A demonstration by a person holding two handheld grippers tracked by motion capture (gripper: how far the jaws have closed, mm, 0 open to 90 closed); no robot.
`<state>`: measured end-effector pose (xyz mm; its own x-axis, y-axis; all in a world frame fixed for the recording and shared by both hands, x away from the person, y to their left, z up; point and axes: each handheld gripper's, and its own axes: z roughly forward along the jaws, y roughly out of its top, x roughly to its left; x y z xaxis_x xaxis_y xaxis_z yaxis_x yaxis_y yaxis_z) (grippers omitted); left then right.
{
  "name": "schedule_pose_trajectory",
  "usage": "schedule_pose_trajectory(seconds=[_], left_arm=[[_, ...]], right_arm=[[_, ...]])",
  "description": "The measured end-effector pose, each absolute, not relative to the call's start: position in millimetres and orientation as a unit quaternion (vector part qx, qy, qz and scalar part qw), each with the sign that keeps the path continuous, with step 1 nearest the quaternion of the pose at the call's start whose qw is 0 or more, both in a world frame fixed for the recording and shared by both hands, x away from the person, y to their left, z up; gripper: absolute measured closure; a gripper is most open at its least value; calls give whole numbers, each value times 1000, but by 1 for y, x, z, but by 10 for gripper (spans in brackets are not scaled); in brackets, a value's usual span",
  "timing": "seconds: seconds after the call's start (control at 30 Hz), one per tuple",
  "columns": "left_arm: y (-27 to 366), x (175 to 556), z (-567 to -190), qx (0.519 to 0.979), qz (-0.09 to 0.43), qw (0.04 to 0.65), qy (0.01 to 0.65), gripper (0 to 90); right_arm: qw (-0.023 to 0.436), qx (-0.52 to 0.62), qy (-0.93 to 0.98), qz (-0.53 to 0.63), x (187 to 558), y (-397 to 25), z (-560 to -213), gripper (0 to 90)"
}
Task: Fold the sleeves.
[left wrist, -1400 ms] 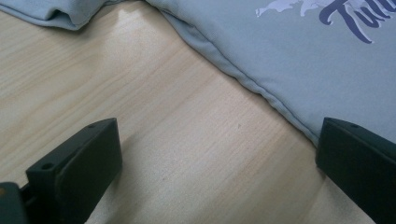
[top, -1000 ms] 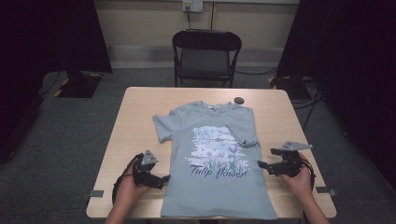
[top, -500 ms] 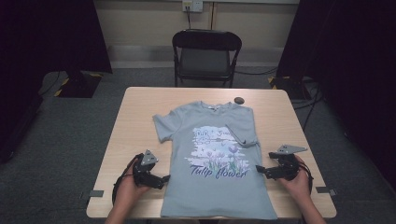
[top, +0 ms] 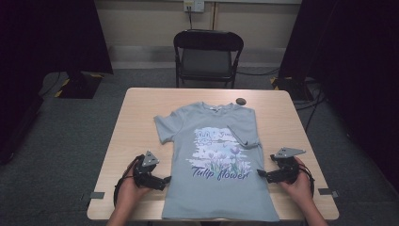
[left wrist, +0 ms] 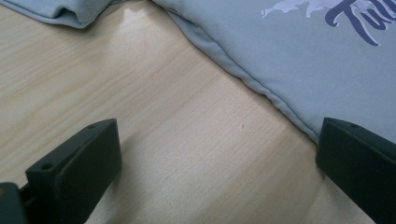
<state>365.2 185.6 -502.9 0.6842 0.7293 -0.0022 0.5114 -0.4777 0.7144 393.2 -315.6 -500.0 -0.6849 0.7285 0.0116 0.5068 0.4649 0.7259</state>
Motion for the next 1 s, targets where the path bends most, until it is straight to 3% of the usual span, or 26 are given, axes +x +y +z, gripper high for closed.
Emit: schedule_pose_trajectory(seconds=[0.33, 1.0], left_arm=[[187, 370, -499, 838, 146, 367, 376, 10], [193, 429, -479, 797, 142, 413, 418, 24]], right_arm=[[152, 367, 842, 365, 393, -316, -500, 81], [152, 367, 842, 365, 393, -316, -500, 80]])
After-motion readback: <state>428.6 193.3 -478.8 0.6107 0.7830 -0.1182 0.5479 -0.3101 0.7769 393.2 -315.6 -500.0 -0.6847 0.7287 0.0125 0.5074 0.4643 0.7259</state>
